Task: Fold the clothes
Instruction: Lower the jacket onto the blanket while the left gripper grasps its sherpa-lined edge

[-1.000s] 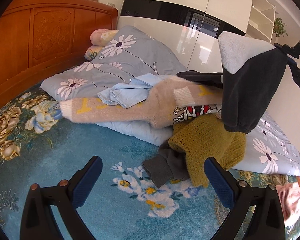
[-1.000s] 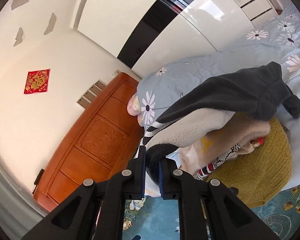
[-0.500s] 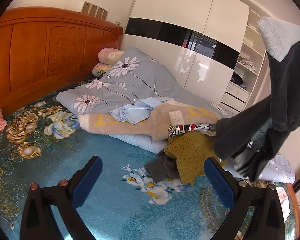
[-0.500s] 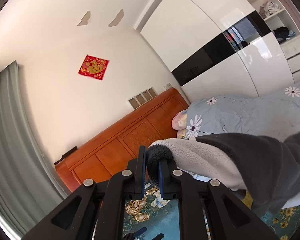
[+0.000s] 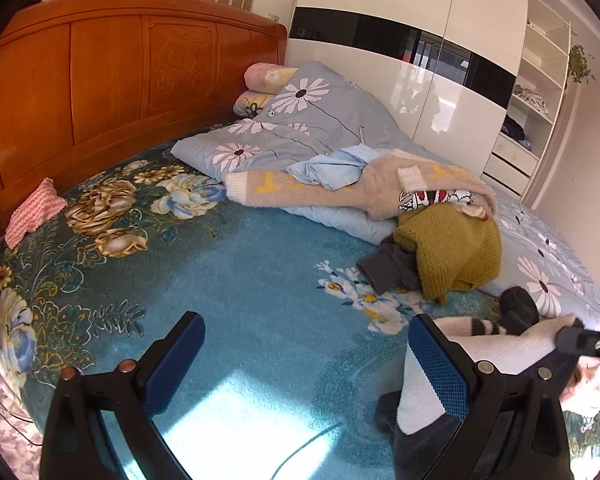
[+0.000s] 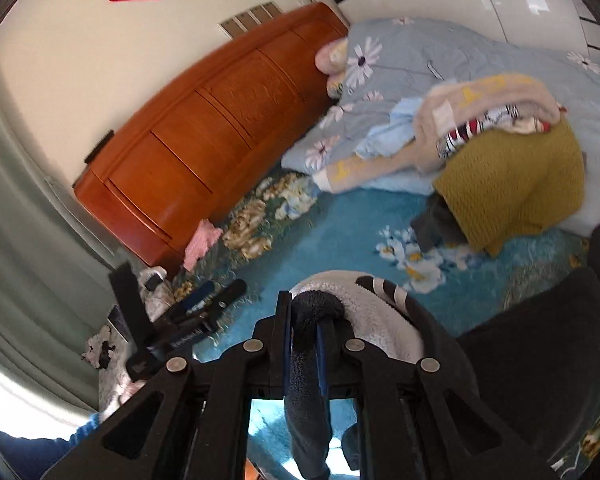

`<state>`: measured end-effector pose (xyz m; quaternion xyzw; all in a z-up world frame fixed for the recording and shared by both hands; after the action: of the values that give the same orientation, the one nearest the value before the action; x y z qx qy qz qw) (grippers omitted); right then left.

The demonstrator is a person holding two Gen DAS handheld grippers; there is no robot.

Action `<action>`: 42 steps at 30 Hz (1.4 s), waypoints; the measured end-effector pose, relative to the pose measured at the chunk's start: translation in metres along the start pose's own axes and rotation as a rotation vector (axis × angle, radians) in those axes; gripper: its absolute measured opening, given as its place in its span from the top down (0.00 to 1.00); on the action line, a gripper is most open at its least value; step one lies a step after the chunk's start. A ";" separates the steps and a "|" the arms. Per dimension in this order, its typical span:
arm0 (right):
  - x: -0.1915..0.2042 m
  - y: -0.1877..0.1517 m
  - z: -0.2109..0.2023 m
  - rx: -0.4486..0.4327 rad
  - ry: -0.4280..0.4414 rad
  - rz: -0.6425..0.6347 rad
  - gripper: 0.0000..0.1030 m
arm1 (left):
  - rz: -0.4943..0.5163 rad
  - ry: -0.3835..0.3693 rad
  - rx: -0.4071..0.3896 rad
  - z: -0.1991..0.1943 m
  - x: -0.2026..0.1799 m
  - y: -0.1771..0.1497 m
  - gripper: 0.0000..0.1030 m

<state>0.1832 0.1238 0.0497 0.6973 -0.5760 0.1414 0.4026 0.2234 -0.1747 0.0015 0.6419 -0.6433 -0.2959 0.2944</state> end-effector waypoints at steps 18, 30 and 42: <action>-0.105 -0.062 -0.089 -0.067 -0.304 0.082 0.57 | 0.151 -0.196 0.094 0.020 -0.065 -0.008 0.00; -0.197 -0.112 -0.143 -0.166 -0.330 0.442 0.57 | 0.256 -0.331 0.272 0.040 -0.150 -0.055 0.04; -0.202 -0.122 -0.143 -0.181 -0.287 0.447 0.57 | 0.238 -0.338 0.283 0.002 -0.163 -0.032 0.20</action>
<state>0.2728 0.3682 -0.0420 0.5270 -0.7768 0.0745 0.3365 0.2431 -0.0120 -0.0239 0.5378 -0.7894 -0.2693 0.1227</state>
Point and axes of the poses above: each gripper's, at about its wrist camera, not at the fingertips, and z roughly the way its jaws point, x to its left, y to its top, the point moved 2 cm from there along z, roughly the way its jaws point, and after that the axes turned 14 degrees about z, right-handed, at the moved point
